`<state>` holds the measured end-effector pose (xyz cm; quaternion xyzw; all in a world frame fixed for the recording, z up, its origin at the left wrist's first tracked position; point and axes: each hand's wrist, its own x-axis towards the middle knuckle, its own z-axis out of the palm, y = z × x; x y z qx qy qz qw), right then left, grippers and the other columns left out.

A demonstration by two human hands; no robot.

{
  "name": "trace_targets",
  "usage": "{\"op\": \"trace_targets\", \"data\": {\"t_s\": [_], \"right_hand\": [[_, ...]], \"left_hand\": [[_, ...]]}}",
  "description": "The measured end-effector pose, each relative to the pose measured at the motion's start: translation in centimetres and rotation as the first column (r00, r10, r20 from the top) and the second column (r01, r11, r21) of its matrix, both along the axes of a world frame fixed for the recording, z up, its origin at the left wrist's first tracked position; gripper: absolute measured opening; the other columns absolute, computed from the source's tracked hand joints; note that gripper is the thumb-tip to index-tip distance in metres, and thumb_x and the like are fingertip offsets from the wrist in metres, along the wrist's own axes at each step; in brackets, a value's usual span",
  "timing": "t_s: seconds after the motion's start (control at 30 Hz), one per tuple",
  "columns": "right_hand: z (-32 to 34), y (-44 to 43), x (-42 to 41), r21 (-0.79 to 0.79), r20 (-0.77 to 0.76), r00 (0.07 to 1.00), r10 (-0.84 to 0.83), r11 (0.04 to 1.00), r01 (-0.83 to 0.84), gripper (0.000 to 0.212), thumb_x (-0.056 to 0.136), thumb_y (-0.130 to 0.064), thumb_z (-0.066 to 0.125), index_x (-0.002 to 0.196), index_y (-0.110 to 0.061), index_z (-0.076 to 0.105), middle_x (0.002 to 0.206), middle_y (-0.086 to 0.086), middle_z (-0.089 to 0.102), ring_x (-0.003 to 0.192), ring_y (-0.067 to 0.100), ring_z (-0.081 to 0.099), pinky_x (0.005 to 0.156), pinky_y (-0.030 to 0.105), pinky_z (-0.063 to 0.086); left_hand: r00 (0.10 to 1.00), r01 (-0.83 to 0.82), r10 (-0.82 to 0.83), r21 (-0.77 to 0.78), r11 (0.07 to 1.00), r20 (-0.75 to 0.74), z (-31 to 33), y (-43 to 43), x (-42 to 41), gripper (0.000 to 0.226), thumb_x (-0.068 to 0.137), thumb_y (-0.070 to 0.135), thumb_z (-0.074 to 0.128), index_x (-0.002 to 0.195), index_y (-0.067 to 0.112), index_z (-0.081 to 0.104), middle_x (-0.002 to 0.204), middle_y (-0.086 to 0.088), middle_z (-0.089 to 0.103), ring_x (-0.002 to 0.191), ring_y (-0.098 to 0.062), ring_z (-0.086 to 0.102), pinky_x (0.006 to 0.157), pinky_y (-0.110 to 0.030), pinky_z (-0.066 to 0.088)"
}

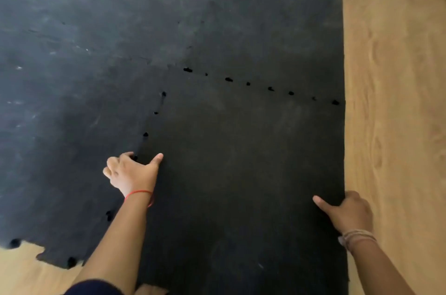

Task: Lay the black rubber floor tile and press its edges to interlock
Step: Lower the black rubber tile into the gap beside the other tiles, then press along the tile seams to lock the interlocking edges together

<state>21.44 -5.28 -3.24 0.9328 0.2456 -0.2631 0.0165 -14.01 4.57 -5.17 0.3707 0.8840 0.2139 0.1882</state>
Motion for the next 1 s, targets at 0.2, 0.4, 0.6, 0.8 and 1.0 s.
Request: {"op": "trace_targets", "data": {"t_s": [0.2, 0.4, 0.6, 0.8, 1.0], "right_hand": [[3.8, 7.6, -7.3, 0.138, 0.222, 0.788, 0.574, 0.781, -0.609, 0.092, 0.075, -0.044, 0.07, 0.145, -0.006, 0.022, 0.149, 0.018, 0.026, 0.135, 0.033, 0.028, 0.109, 0.042, 0.028], [5.8, 16.1, -21.1, 0.227, 0.358, -0.083, 0.93, -0.173, -0.958, 0.064, 0.08, -0.037, 0.067, 0.132, -0.003, 0.048, 0.143, 0.015, 0.044, 0.131, 0.03, 0.043, 0.11, 0.042, 0.026], [2.2, 16.2, -30.7, 0.259, 0.223, -0.329, 0.917, -0.381, -0.887, 0.054, 0.091, -0.047, 0.045, 0.132, -0.012, 0.049, 0.139, 0.007, 0.047, 0.131, 0.023, 0.039, 0.112, 0.033, 0.023], [-2.6, 14.5, -29.0, 0.198, 0.413, -0.272, 0.869, -0.377, -0.905, 0.055, 0.082, -0.059, 0.042, 0.087, -0.01, 0.066, 0.092, 0.005, 0.066, 0.089, 0.025, 0.064, 0.098, 0.047, 0.043], [-2.8, 14.8, -28.5, 0.098, 0.438, -0.385, 0.812, -0.469, -0.878, 0.05, 0.087, -0.053, 0.039, 0.083, -0.009, 0.062, 0.09, 0.008, 0.065, 0.087, 0.027, 0.064, 0.1, 0.047, 0.041]], "left_hand": [[0.997, 0.07, -0.071, 0.041, 0.997, 0.021, -1.0, -0.1, -0.3, 0.063, 0.067, 0.036, 0.077, 0.117, 0.004, 0.055, 0.116, -0.018, 0.044, 0.112, -0.035, 0.034, 0.096, -0.042, 0.03], [0.988, 0.141, -0.149, 0.135, 0.981, 0.05, -1.2, -3.6, -2.3, 0.061, 0.075, 0.023, 0.072, 0.126, -0.001, 0.049, 0.121, -0.019, 0.052, 0.118, -0.033, 0.04, 0.103, -0.031, 0.023], [0.984, -0.113, 0.109, -0.016, 0.993, -0.143, -2.5, -11.8, -3.7, 0.078, 0.083, 0.06, 0.035, 0.123, -0.004, 0.05, 0.129, -0.022, 0.054, 0.125, -0.036, 0.041, 0.11, -0.04, 0.023], [0.973, 0.028, -0.044, -0.073, 0.997, -0.227, -4.6, -14.4, -3.2, 0.073, 0.091, 0.057, 0.013, 0.141, 0.004, 0.019, 0.149, -0.009, 0.021, 0.142, -0.015, -0.007, 0.113, -0.028, -0.002], [0.94, 0.138, -0.151, -0.062, 0.988, -0.305, -4.9, -14.4, -4.6, 0.074, 0.092, 0.058, 0.012, 0.143, 0.004, 0.016, 0.151, -0.01, 0.013, 0.142, -0.014, -0.011, 0.113, -0.029, -0.002]]}}
